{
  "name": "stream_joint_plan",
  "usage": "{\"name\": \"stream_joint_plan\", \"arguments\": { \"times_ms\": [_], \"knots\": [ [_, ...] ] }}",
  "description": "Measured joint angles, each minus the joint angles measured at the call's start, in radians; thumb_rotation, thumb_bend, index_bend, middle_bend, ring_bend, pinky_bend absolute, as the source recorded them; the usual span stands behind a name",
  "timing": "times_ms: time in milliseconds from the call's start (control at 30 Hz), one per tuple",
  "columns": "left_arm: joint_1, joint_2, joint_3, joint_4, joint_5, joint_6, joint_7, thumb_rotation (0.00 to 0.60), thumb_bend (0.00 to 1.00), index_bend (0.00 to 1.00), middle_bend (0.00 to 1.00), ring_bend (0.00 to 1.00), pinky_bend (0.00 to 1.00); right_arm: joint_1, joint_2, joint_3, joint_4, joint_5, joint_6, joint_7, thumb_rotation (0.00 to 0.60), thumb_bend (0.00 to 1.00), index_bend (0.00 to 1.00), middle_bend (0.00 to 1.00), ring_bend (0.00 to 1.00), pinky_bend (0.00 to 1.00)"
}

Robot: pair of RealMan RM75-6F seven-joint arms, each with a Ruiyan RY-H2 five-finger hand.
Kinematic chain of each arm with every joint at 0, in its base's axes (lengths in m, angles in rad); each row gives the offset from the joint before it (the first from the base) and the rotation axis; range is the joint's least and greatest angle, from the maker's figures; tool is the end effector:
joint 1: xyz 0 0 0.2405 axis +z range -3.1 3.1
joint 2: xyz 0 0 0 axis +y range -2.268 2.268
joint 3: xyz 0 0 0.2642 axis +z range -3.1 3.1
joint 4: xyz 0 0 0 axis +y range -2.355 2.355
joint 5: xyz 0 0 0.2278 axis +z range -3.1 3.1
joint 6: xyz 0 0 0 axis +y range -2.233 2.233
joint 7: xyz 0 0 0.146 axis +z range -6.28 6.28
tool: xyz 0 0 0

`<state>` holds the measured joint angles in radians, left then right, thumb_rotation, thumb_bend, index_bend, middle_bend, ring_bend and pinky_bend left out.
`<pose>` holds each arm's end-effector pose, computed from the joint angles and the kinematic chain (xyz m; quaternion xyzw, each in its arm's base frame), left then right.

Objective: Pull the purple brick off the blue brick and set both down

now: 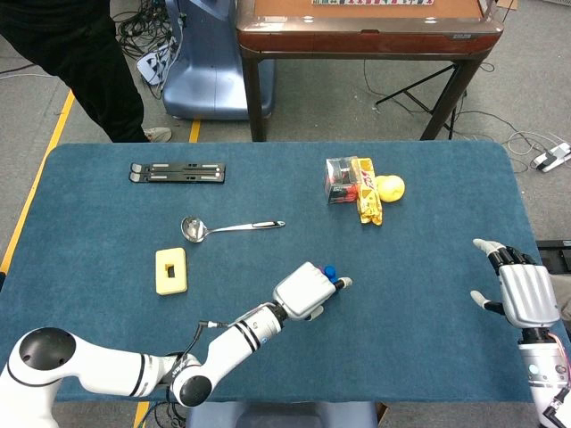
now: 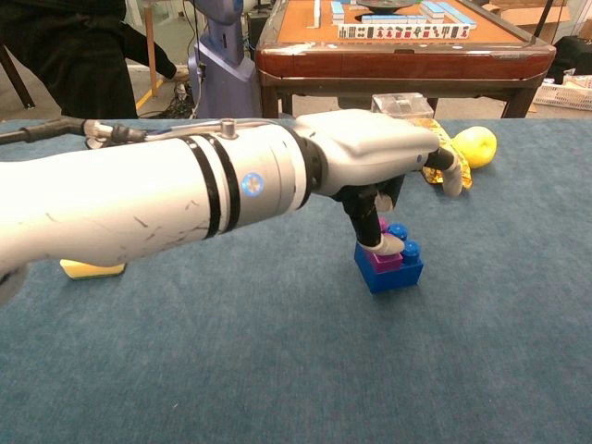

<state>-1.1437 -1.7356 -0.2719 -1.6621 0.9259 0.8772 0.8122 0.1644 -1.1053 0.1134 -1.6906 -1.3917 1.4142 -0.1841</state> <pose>0.0546 0.3000 -0.0950 -0.8580 -0.1948 -0.3945 0.2651 -0.3049 -0.2224 0.1478 0.6046 -0.3583 0.3597 0.6138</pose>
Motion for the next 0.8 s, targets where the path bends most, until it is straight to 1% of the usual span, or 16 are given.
{"name": "stream_joint_plan", "arguments": {
  "times_ms": [467,633,800],
  "knots": [
    [-0.074,-0.07,0.048,0.102,-0.055,0.025,0.057,0.6,0.32,0.28,1.0,1.0,1.0,0.003,-0.013,-0.002,0.02,0.002,-0.013,0.016,0.6,0.0,0.24,0.29,0.27,0.41],
    [-0.091,-0.089,0.055,0.147,-0.094,0.024,0.067,0.6,0.32,0.3,1.0,1.0,1.0,0.005,-0.017,-0.003,0.028,0.002,-0.019,0.02,0.6,0.0,0.24,0.29,0.27,0.41],
    [-0.109,-0.096,0.067,0.162,-0.14,0.023,0.096,0.6,0.32,0.32,1.0,1.0,1.0,0.005,-0.018,-0.003,0.03,0.004,-0.02,0.021,0.6,0.0,0.24,0.29,0.27,0.41]
  ]
}}
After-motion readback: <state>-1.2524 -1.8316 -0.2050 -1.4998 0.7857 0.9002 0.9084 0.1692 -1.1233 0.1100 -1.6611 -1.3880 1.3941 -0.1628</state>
